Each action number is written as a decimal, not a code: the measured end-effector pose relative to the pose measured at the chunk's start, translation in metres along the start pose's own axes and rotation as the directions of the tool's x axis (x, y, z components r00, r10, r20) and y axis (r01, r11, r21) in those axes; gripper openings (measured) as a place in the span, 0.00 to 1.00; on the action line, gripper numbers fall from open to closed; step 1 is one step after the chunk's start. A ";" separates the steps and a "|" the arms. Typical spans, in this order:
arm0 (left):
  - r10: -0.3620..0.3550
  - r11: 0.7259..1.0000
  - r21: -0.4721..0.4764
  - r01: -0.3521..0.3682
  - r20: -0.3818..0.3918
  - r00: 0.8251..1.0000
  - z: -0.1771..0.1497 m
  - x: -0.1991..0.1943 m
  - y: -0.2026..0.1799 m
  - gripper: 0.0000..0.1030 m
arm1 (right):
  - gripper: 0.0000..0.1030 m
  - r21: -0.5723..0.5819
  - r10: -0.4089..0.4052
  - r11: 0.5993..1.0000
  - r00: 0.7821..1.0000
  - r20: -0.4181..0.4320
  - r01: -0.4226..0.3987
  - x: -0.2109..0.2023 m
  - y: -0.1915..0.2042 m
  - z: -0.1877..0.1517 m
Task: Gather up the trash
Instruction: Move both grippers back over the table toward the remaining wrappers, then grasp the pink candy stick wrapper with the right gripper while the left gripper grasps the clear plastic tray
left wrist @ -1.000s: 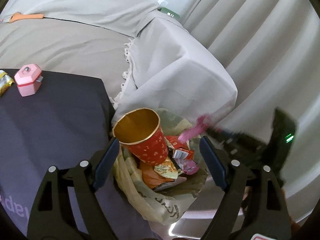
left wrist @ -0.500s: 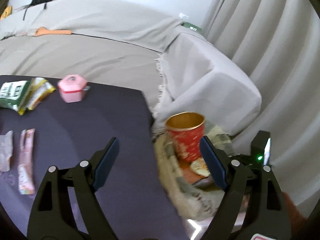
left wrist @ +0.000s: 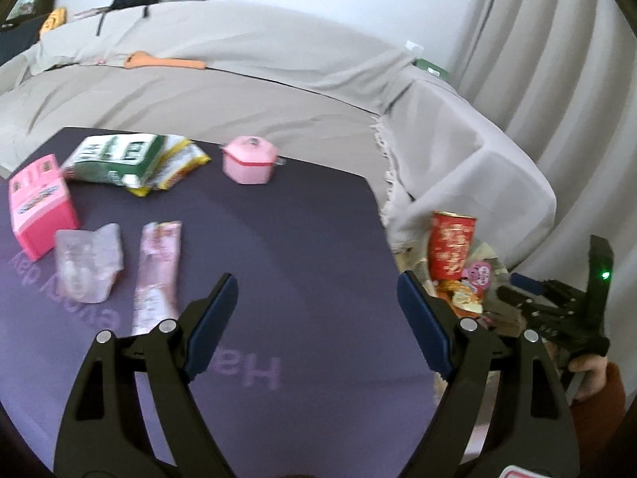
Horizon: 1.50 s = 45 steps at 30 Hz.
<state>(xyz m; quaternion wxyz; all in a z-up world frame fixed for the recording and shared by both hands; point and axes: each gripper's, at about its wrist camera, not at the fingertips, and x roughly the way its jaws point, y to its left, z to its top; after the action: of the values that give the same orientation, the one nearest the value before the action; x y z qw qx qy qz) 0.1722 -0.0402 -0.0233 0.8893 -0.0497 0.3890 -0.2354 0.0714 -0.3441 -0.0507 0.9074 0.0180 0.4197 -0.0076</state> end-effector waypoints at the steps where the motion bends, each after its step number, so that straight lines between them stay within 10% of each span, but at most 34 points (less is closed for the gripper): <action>1: 0.012 1.000 0.001 -0.012 0.006 1.000 -0.001 -0.003 0.004 0.76 | 0.45 0.000 0.006 1.000 1.000 0.008 -0.006 -0.002 0.001 0.002; 12: 0.134 0.990 -0.049 -0.131 0.064 0.989 -0.016 -0.040 0.070 0.76 | 0.46 -0.008 0.095 0.996 0.993 0.077 -0.094 -0.015 0.040 0.024; 29: 0.253 0.945 -0.193 -0.266 -0.087 0.964 -0.009 -0.019 0.164 0.74 | 0.46 -0.077 0.283 0.955 0.958 -0.040 -0.285 0.038 0.144 0.038; 36: 0.272 0.930 -0.217 -0.296 -0.135 0.953 0.002 0.009 0.167 0.59 | 0.46 -0.035 0.304 0.951 0.949 -0.087 -0.308 0.059 0.163 0.042; 40: 0.273 0.934 -0.194 -0.300 -0.153 0.950 0.004 0.016 0.167 0.07 | 0.46 -0.026 0.308 0.950 0.946 -0.095 -0.312 0.064 0.178 0.051; 45: 0.231 0.945 -0.211 -0.248 -0.101 0.968 -0.005 -0.008 0.171 0.04 | 0.46 -0.039 0.331 0.941 0.939 -0.095 -0.336 0.065 0.210 0.066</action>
<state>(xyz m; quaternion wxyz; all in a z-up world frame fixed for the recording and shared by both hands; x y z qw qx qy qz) 0.2291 0.1149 -0.0678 0.8849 -0.0923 0.4490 -0.0823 0.1700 -0.1368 -0.0525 0.8766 0.0644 0.4498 0.1583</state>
